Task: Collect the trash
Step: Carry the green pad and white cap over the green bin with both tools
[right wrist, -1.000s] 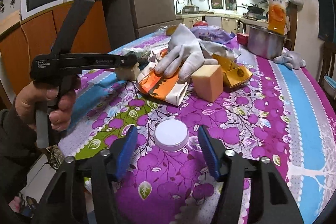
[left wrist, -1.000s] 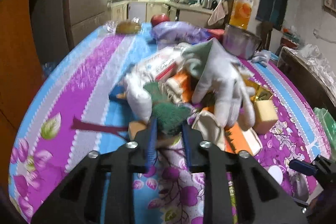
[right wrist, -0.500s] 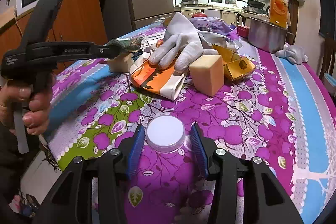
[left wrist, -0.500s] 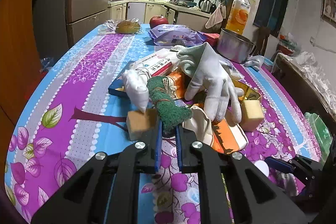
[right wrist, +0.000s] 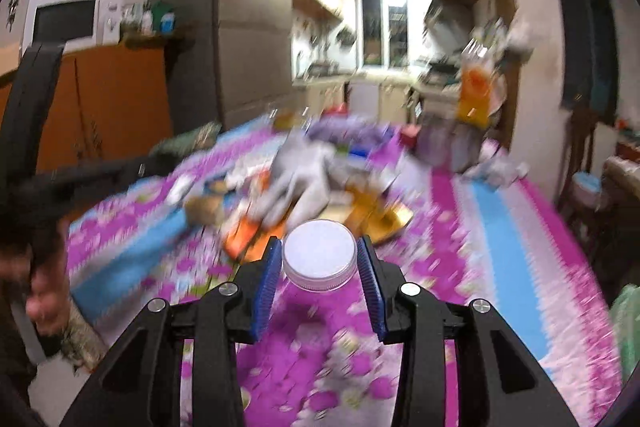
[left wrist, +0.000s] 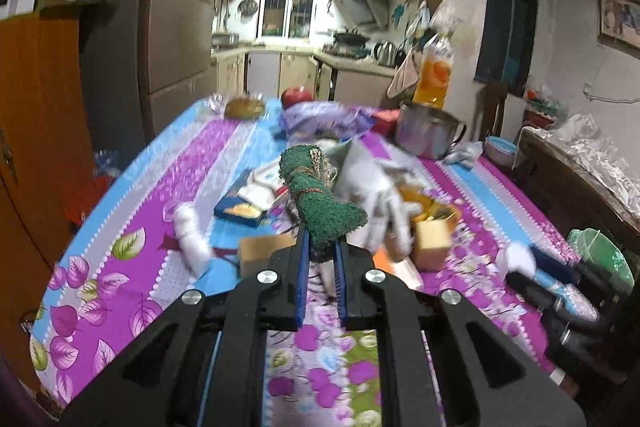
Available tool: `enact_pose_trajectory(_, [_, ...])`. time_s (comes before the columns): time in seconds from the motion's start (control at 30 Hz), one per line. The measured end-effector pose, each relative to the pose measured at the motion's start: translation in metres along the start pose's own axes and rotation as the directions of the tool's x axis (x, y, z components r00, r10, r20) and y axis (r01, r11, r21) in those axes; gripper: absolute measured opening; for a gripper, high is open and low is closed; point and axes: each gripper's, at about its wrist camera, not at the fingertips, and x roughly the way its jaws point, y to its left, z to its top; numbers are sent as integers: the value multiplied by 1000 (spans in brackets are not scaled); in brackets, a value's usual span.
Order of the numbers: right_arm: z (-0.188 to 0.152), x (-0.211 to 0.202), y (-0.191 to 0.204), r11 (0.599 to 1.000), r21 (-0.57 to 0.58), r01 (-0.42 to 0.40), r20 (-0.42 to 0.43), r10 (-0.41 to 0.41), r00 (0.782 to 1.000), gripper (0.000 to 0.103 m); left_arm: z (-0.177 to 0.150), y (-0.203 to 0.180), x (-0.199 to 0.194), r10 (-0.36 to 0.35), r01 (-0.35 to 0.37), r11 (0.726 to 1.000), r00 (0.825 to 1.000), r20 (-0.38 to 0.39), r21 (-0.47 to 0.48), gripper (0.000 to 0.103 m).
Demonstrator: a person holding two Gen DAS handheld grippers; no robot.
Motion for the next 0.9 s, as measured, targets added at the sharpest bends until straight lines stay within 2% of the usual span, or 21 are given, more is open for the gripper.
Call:
enact_pose_trajectory(0.07, [13, -13, -6, 999, 9, 33, 42, -33, 999, 40, 2, -9, -7, -3, 2, 1000, 1000, 23, 12, 10])
enact_pose_trajectory(0.3, [40, -38, -29, 991, 48, 126, 93, -130, 987, 40, 11, -42, -24, -10, 7, 999, 997, 73, 43, 10])
enact_pose_trajectory(0.6, [40, -70, -48, 978, 69, 197, 104, -204, 973, 40, 17, -77, -25, -36, 30, 997, 995, 88, 72, 10])
enact_pose_trajectory(0.9, [42, -103, -85, 954, 103, 281, 105, -291, 951, 40, 23, -125, -22, -128, 119, 986, 989, 78, 112, 10])
